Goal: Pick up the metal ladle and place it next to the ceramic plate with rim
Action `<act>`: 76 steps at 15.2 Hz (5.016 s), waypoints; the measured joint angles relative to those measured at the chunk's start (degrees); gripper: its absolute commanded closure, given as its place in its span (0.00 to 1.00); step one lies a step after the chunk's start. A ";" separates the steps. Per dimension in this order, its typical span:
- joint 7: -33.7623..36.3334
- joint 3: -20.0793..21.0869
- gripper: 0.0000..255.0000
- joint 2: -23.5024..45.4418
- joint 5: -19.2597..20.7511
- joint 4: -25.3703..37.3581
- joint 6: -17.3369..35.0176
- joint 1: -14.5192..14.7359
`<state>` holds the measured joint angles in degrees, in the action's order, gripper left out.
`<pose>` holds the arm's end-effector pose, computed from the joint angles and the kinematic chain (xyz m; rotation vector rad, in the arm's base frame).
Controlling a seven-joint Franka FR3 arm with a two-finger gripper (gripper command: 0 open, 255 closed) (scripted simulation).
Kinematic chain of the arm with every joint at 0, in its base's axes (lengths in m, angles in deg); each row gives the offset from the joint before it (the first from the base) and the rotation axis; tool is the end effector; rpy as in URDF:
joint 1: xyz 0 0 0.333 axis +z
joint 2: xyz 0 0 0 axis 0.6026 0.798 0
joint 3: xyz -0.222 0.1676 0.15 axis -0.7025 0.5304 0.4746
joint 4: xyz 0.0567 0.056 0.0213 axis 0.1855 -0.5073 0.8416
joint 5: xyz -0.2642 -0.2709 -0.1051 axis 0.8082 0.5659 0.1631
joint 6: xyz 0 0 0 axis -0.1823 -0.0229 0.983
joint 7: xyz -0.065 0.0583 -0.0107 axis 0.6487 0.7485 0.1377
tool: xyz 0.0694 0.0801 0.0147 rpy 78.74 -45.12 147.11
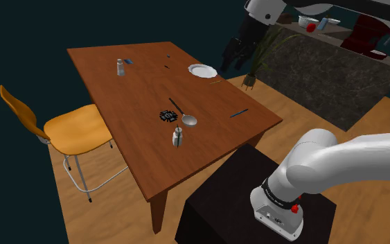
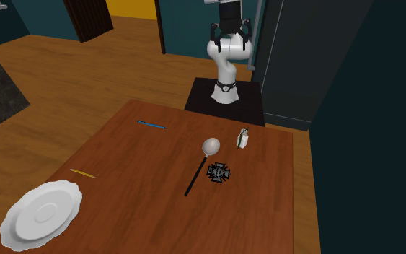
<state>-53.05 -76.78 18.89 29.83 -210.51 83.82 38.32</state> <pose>0.3319 -0.0112 0.6209 -2.9749 0.0468 -0.2397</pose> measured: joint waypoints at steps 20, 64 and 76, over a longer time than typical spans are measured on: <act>0.78 -1.04 0.00 29.33 -1.64 -3.23 31.46 -1.37; -0.87 -1.11 1.00 68.72 -8.64 15.58 50.70 -3.51; 1.51 -2.46 1.00 62.47 -6.25 16.36 43.79 -2.57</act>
<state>-51.54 -79.24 81.36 23.59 -194.16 127.61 35.75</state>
